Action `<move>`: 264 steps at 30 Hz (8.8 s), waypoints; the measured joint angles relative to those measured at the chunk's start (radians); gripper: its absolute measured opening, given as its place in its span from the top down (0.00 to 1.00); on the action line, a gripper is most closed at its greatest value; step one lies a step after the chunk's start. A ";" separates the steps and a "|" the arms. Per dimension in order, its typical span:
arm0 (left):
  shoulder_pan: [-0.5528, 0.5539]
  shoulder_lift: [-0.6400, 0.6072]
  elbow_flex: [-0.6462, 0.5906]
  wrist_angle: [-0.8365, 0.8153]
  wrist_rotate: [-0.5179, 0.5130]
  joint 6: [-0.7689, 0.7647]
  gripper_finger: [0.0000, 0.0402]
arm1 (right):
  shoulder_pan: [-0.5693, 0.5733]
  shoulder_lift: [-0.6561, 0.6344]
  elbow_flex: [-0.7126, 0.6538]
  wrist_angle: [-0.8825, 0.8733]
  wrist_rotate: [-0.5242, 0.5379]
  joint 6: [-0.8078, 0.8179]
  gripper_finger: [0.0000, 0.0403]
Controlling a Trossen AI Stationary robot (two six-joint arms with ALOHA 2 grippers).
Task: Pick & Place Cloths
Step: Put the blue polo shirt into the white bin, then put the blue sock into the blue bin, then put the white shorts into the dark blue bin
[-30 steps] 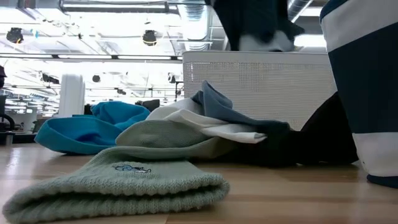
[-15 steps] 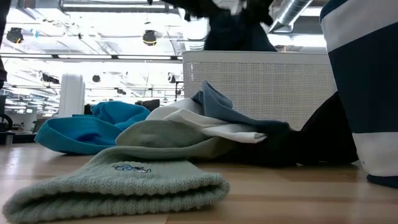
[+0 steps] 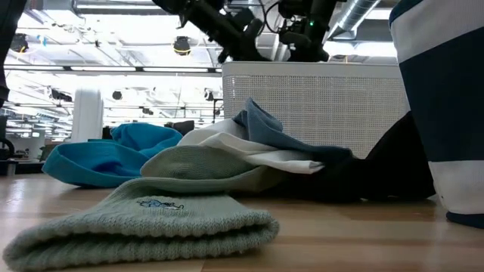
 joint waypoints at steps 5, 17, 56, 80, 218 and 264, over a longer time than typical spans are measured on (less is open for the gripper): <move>0.020 -0.011 0.000 -0.069 0.135 -0.037 0.86 | -0.001 -0.011 0.000 -0.023 0.004 0.001 0.75; -0.059 -0.057 0.000 -0.181 0.230 -0.006 0.34 | 0.045 -0.076 0.001 -0.110 -0.021 -0.016 0.26; -0.512 -0.177 -0.616 0.413 0.083 0.035 0.25 | 0.543 -0.353 0.001 -0.117 -0.016 0.353 0.25; -0.567 0.057 -0.614 0.564 0.042 -0.072 0.59 | 0.551 -0.342 0.000 -0.147 -0.020 0.351 0.25; -0.731 -0.069 -0.774 0.593 -0.342 -0.356 0.29 | 0.648 -0.343 0.001 -0.114 -0.022 0.354 0.25; -0.706 -0.444 -0.733 0.625 -0.343 -0.237 1.00 | 0.684 -0.343 0.001 0.026 -0.021 0.234 0.25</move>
